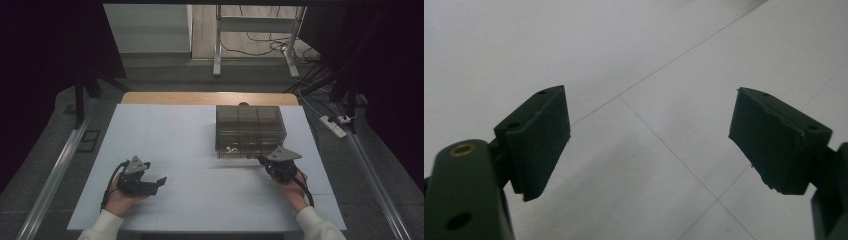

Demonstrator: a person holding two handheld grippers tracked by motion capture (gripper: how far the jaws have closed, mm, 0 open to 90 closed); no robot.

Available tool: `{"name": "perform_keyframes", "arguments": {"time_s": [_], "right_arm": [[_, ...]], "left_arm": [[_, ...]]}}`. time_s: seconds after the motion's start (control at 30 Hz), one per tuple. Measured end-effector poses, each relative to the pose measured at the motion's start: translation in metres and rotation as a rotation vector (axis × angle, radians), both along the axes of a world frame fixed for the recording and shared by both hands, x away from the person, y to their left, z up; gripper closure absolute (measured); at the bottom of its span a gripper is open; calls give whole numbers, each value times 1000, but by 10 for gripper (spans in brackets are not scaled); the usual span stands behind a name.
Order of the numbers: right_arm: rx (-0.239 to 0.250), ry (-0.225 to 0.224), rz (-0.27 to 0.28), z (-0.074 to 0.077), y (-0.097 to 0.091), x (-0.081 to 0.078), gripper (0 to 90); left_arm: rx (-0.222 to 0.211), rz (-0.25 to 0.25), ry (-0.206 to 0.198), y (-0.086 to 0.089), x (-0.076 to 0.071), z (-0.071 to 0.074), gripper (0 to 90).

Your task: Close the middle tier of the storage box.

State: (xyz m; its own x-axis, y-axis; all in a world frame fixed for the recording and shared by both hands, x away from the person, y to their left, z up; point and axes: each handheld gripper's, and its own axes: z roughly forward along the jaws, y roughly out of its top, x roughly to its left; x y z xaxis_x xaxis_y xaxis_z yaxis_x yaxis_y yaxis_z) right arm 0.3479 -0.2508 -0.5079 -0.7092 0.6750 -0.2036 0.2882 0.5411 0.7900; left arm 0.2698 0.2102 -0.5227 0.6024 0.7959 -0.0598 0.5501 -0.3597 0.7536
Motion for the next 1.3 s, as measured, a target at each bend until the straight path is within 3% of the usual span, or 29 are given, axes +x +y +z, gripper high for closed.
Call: {"name": "perform_keyframes", "arguments": {"time_s": [1.3], "right_arm": [[21,-3,-33,-2,6,26,893]], "left_arm": [[11,-5,1,-1,0,-1,166]]}}
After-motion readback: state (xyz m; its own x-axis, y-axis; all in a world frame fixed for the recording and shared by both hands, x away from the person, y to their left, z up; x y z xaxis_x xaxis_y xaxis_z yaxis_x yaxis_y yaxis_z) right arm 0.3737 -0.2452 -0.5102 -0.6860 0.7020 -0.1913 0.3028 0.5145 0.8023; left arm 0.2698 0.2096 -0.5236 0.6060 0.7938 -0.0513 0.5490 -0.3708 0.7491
